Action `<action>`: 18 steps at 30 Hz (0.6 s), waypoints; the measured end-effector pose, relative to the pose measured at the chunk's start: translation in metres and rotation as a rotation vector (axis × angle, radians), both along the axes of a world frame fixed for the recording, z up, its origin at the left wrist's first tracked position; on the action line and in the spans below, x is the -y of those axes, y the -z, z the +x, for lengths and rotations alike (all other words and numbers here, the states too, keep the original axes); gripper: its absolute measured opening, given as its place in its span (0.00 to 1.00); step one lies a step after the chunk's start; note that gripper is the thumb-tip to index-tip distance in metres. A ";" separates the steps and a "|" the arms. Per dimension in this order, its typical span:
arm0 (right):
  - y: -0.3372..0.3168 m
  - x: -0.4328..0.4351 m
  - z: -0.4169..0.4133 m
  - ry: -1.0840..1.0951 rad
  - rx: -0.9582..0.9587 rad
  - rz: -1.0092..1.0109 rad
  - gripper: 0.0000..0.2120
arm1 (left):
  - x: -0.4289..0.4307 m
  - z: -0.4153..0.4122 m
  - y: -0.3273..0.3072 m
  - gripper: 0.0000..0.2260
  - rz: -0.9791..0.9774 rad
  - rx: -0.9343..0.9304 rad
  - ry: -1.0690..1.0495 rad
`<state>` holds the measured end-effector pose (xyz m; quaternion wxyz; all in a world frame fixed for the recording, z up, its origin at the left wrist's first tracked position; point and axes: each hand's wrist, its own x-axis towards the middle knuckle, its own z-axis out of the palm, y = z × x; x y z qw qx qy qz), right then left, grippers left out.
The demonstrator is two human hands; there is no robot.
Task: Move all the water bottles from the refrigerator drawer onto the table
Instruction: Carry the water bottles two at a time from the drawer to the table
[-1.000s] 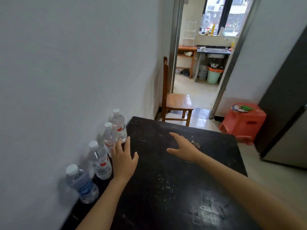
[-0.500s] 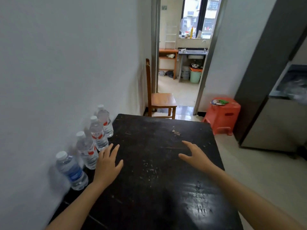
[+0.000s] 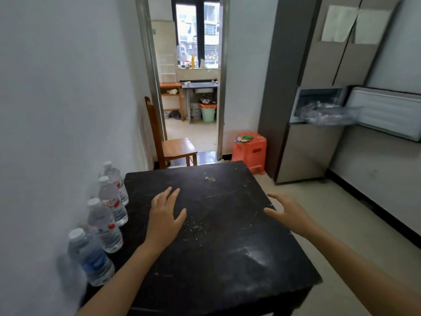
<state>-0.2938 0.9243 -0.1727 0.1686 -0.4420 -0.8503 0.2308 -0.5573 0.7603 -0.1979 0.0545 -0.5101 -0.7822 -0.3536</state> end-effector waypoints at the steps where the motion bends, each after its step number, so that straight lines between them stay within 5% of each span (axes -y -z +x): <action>1: -0.002 0.013 0.006 0.019 0.008 0.009 0.27 | 0.007 0.002 -0.001 0.24 0.023 -0.001 0.024; 18: -0.005 0.185 0.168 0.380 0.142 0.015 0.25 | 0.030 0.141 0.018 0.27 -0.028 0.144 0.487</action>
